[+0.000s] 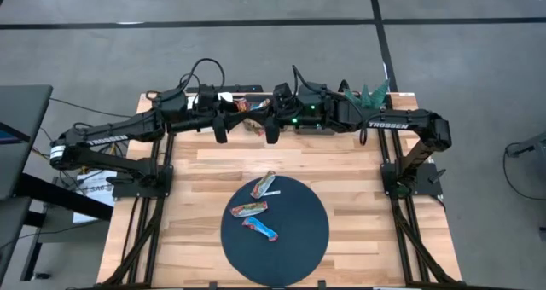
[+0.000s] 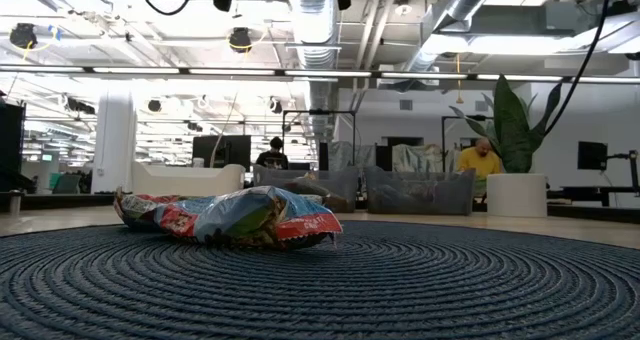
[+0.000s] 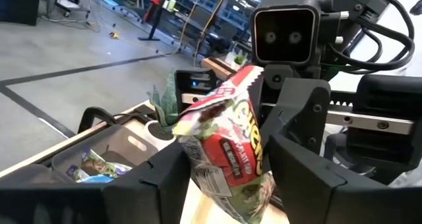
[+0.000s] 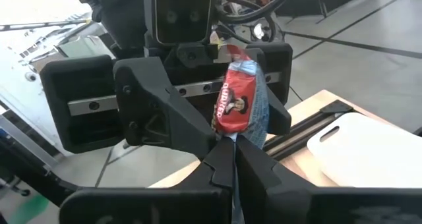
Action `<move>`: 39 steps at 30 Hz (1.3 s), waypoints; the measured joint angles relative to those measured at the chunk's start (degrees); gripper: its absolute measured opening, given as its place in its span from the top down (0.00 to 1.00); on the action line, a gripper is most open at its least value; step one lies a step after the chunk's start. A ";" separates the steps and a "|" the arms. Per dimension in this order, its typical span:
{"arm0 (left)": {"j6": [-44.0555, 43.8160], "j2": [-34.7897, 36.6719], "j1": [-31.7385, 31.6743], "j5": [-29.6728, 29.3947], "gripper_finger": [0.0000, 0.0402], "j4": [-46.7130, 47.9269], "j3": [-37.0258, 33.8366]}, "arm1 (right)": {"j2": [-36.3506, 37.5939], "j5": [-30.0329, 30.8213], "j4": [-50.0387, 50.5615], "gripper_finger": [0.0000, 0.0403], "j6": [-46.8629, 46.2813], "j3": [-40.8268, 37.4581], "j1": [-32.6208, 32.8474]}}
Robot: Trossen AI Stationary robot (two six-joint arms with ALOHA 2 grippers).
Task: Pick and place Granola Bars by type
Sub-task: Put the red granola bar into the white bin
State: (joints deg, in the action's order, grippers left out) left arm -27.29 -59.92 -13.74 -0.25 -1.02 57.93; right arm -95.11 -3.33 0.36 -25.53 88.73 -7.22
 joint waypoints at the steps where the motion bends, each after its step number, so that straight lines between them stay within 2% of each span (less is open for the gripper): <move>1: 0.02 0.00 -0.02 -0.12 0.55 0.00 0.00 | 0.00 0.00 -0.02 1.00 -0.01 0.00 0.00; 10: 1.00 0.00 -0.37 0.02 0.77 -0.24 0.02 | 0.00 0.28 0.04 1.00 -0.01 0.00 0.00; 17: 1.46 0.00 -0.39 -0.22 0.79 -0.22 0.02 | -0.02 0.10 0.06 0.98 -0.01 0.00 -0.39; 20: 1.81 0.00 -0.39 -0.28 0.79 -0.20 0.02 | -0.02 -0.52 0.15 0.92 0.01 0.00 -0.43; 30: 3.60 0.29 -0.42 -0.41 0.81 1.00 0.09 | -0.07 -2.27 0.61 0.62 0.00 0.00 -1.63; 36: 5.20 2.33 -1.84 -0.95 0.81 4.89 0.09 | -0.15 -2.59 1.18 0.54 -0.01 0.00 -1.77; 39: 5.77 3.72 -3.48 -4.05 0.81 7.88 -0.13 | 0.08 -3.96 -0.06 0.52 -0.01 0.17 -1.56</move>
State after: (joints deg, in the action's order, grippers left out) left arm -21.52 -56.20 -17.22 -4.30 6.87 57.81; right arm -95.03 -7.29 0.30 -25.54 88.90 -8.78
